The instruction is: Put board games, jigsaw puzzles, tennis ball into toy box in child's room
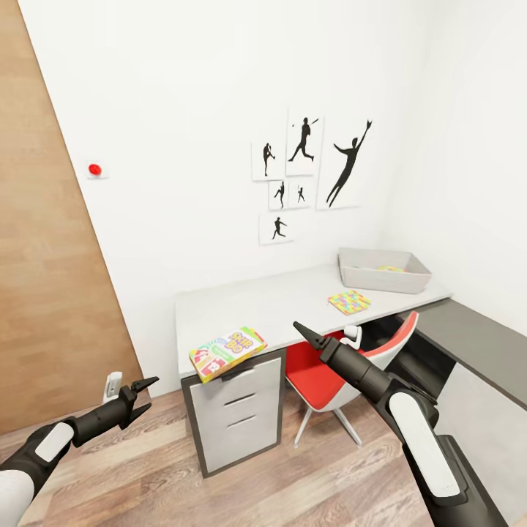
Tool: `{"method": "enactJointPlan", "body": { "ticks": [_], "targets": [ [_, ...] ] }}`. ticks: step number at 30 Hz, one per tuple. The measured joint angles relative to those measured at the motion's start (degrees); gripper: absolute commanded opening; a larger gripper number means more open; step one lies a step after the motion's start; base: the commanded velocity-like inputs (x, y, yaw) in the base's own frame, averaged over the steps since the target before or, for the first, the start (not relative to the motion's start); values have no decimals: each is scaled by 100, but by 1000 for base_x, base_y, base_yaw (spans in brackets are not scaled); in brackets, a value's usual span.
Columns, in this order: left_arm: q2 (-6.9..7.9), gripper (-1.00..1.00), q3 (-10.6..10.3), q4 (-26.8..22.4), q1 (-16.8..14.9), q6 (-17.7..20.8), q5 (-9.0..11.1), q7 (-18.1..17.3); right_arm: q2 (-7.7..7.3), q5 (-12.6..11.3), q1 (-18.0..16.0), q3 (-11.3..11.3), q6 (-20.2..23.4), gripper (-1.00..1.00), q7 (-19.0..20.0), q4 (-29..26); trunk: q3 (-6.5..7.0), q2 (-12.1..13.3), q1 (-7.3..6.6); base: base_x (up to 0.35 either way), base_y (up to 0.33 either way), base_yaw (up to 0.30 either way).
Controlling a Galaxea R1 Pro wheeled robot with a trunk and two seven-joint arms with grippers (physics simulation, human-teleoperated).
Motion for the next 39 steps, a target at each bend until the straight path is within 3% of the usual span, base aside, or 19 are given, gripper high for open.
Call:
{"method": "enactJointPlan", "body": {
  "ticks": [14, 30, 39],
  "targets": [
    [-7, 100, 0, 0, 0, 0, 0, 0, 6, 1, 1, 0, 6, 100, 0, 0, -252, -562, 308, 0, 0, 0],
    [-8, 100, -8, -1, 0, -8, 9, -12, 14, -1, 0, 0, 8, 100, 0, 0, -252, -564, 308, 0, -2, 0],
    [-8, 100, -9, 1, 0, -9, 4, -9, 15, -2, 1, 1, 10, 100, -2, -1, -252, -564, 308, 0, -192, 0]
  ]
}}
